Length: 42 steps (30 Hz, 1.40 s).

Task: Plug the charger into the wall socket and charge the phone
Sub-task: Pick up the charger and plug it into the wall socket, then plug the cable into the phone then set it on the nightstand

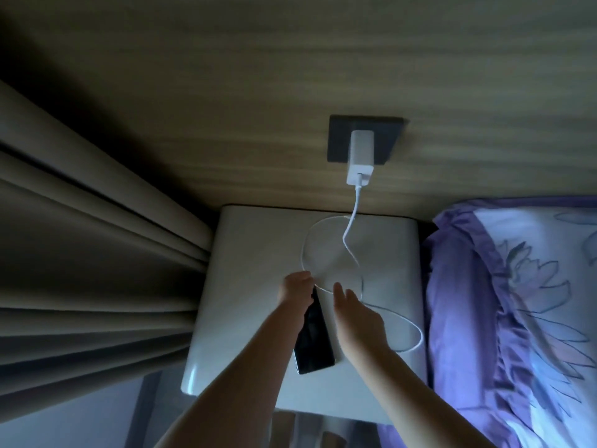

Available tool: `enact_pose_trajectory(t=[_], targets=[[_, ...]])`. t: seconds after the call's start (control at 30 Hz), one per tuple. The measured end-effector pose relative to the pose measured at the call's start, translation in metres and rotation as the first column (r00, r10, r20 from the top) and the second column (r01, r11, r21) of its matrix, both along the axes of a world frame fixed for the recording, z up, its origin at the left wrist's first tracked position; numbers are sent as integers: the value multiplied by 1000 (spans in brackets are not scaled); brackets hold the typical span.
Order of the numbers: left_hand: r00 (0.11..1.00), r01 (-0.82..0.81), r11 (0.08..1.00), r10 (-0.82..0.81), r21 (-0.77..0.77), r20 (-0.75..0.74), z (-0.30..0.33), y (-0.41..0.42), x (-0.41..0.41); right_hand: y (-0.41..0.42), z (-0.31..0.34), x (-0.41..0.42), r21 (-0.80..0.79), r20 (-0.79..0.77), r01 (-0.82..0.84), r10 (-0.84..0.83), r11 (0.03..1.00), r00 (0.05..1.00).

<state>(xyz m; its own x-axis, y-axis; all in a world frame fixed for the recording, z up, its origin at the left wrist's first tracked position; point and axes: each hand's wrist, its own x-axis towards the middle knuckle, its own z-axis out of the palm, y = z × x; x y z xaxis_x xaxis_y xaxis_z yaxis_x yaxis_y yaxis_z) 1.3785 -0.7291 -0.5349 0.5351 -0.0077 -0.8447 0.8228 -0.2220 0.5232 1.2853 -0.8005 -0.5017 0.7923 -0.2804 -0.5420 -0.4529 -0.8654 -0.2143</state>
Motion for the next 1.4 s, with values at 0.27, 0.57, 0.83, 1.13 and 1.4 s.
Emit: enact_pose_trajectory(t=[0.27,0.57,0.83,1.13,1.4], targets=[[950,-276,960,265,-48,-164,7,10,-36,-5,1,-15,107,213,22,-44,994,976],[953,-290,921,302,-261,7,80,28,-16,-9,9,-46,262,281,163,-237,951,930],[970,244,916,-235,-317,65,115,64,-62,19,63,-18,863,-124,483,-864,149,488],[697,717,688,-706,-109,127,76,105,-84,42,56,-29,796,-215,605,-924,23,317],[913,403,915,-401,15,-78,37,113,-78,60,19,-69,812,-270,581,-919,-58,286]])
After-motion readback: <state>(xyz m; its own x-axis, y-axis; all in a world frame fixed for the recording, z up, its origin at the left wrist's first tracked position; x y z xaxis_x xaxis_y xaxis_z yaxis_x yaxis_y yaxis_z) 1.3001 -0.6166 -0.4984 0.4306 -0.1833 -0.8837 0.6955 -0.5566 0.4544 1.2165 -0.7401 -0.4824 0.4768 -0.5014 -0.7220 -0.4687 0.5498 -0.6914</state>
